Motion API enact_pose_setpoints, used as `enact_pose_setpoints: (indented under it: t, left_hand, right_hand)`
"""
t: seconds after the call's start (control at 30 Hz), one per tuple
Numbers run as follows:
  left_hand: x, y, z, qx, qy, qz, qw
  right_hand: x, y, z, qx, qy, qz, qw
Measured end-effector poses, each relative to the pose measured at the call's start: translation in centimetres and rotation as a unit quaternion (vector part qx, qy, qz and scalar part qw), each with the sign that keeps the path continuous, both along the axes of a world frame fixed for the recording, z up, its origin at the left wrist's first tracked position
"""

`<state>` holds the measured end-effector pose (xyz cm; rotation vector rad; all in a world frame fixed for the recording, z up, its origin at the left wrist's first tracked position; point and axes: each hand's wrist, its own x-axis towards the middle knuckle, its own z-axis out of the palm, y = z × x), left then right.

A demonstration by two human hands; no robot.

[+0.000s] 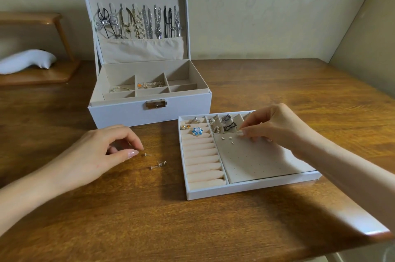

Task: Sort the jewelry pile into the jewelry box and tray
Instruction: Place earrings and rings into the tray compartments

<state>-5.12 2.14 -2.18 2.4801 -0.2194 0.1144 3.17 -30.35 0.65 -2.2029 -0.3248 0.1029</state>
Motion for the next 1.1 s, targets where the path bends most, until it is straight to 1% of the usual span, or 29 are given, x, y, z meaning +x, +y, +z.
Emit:
enact_pose_setpoints:
  t: [0.07,0.13,0.23,0.3,0.37,0.43,0.6,0.8,0.83,0.87,0.9,0.97,1.03,1.1]
  left_hand:
    - [0.0,-0.4,0.1,-0.001,-0.002,-0.002,1.000]
    - [0.0,-0.7,0.3,-0.008,0.003,-0.003,1.000]
    - [-0.1,-0.6,0.6,-0.015,0.002,-0.001,1.000]
    - [-0.2,-0.6,0.7,-0.014,0.004,-0.003,1.000]
    - [-0.2,-0.8,0.6,-0.009,0.004,-0.006,1.000]
    - [-0.1,-1.0,0.5,0.000,0.000,-0.010,1.000]
    - [0.5,-1.6,0.2,0.035,-0.007,-0.020,0.999]
    - [0.7,-1.8,-0.1,0.053,-0.028,-0.022,0.998]
    - [0.8,-1.8,-0.2,0.056,-0.028,-0.025,0.998]
    - [0.7,-1.8,-0.3,0.061,-0.025,-0.027,0.997]
    - [0.7,-1.9,-0.3,0.065,-0.021,-0.028,0.997]
    - [0.7,-2.0,0.1,0.053,-0.016,-0.028,0.998]
    - [0.8,-2.7,1.2,-0.004,-0.027,-0.028,0.999]
    - [0.9,-4.4,2.8,-0.097,-0.023,-0.034,0.994]
  right_hand:
    - [-0.3,-0.3,-0.3,-0.054,-0.073,0.018,0.996]
    - [-0.7,-0.5,-0.6,-0.101,-0.165,0.035,0.980]
    - [-0.8,-1.0,-1.1,-0.137,-0.288,0.095,0.943]
    - [-0.5,-1.1,-1.4,-0.164,-0.339,0.132,0.917]
    - [-0.2,-1.1,-1.5,-0.189,-0.372,0.163,0.894]
    - [-0.1,-1.1,-1.6,-0.206,-0.387,0.187,0.879]
    - [-0.4,-1.5,-1.5,-0.220,-0.397,0.208,0.866]
    - [-1.0,-1.8,-1.1,-0.318,-0.431,0.253,0.806]
    - [-0.9,-2.0,-1.1,-0.319,-0.428,0.252,0.807]
    - [-0.8,-2.1,-1.1,-0.304,-0.423,0.243,0.818]
    - [-0.6,-2.3,-1.1,-0.272,-0.416,0.227,0.837]
    - [-0.5,-2.6,-0.7,-0.171,-0.400,0.181,0.882]
    - [-0.8,-2.5,0.1,-0.074,-0.378,0.139,0.912]
    - [-1.6,-1.5,1.0,-0.012,-0.341,0.125,0.931]
